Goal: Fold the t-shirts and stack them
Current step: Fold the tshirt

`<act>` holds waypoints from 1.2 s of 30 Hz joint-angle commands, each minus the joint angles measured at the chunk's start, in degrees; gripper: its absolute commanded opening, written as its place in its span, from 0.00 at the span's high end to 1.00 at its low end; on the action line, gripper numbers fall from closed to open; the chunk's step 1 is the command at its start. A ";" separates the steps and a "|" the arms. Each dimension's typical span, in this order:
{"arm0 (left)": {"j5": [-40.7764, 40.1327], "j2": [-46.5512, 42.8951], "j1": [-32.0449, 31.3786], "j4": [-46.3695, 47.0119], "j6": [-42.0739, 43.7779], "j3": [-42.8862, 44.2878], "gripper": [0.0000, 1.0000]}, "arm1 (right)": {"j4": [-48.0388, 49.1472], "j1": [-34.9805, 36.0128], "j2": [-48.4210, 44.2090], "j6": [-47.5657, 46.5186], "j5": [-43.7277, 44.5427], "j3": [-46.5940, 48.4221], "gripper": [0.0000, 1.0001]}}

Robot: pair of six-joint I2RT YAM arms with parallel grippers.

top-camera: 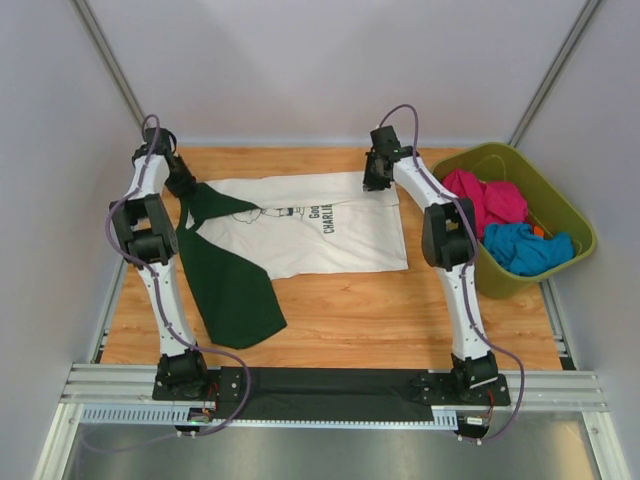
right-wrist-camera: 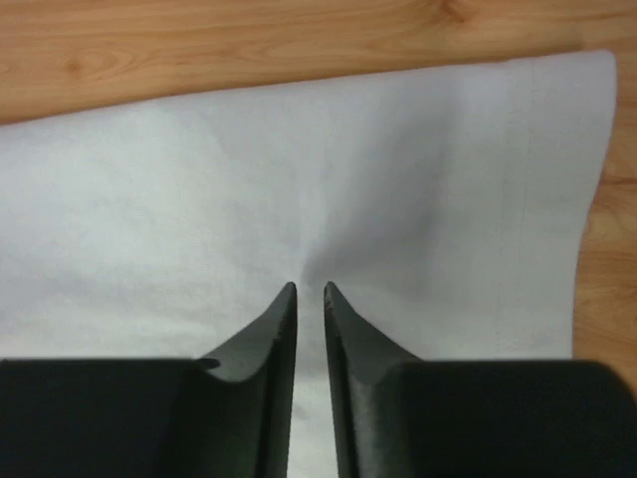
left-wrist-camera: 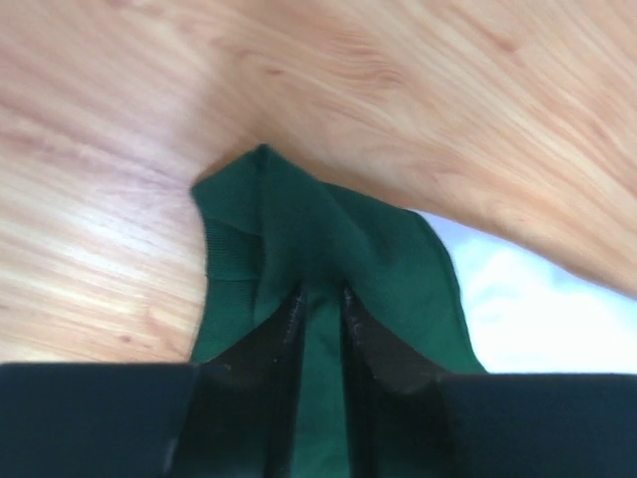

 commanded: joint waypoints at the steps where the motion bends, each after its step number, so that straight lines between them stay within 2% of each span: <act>1: 5.44 -7.54 -1.65 0.79 6.92 0.97 0.53 | 7.50 0.93 -8.83 -3.29 -3.44 -4.14 0.79; 4: 1.39 -18.70 -3.59 6.23 8.08 -8.86 0.25 | 13.40 1.02 -16.91 -4.97 -4.05 -9.96 0.65; 5: 1.30 -21.42 -3.50 8.86 6.85 -11.59 0.22 | 14.01 1.02 -19.98 -5.32 -4.32 -11.89 0.56; 6: 1.30 -26.41 -3.50 9.58 5.88 -16.22 0.18 | 14.11 1.11 -21.23 -5.58 -5.02 -12.43 0.52; 8: 0.95 -31.01 -3.50 9.85 3.42 -20.29 0.15 | 14.19 1.46 -25.60 -6.81 -6.07 -14.97 0.39; 9: 0.51 -35.29 -3.50 9.33 2.02 -23.62 0.15 | 14.37 1.81 -27.29 -7.34 -6.16 -16.47 0.28; 13: -2.39 -46.83 -3.50 6.60 -0.27 -32.60 0.14 | 15.68 2.78 -36.95 -7.26 -4.85 -26.04 0.07; 15: -2.74 -54.01 -3.50 5.81 -3.17 -39.08 0.14 | 16.83 2.78 -42.75 -6.38 -4.23 -33.22 0.01; 20: -2.74 -68.61 -3.50 2.13 -11.60 -54.90 0.14 | 16.31 2.69 -53.12 -0.95 -1.43 -46.96 0.00; 26: -2.05 -80.49 -3.50 -6.56 -21.62 -68.36 0.15 | 15.69 2.87 -62.88 8.47 -1.07 -64.28 0.00; 28: -0.90 -82.79 -3.59 -8.07 -22.77 -71.02 0.16 | 15.08 3.13 -65.17 11.81 -0.54 -67.62 0.00; 32: -1.69 -85.96 -3.68 -17.56 -25.50 -74.89 0.16 | 12.17 3.57 -70.36 15.95 2.71 -74.04 0.00; 36: -0.90 -88.16 -4.47 -19.59 -26.91 -79.72 0.16 | 7.44 3.57 -70.90 19.28 3.76 -75.89 0.00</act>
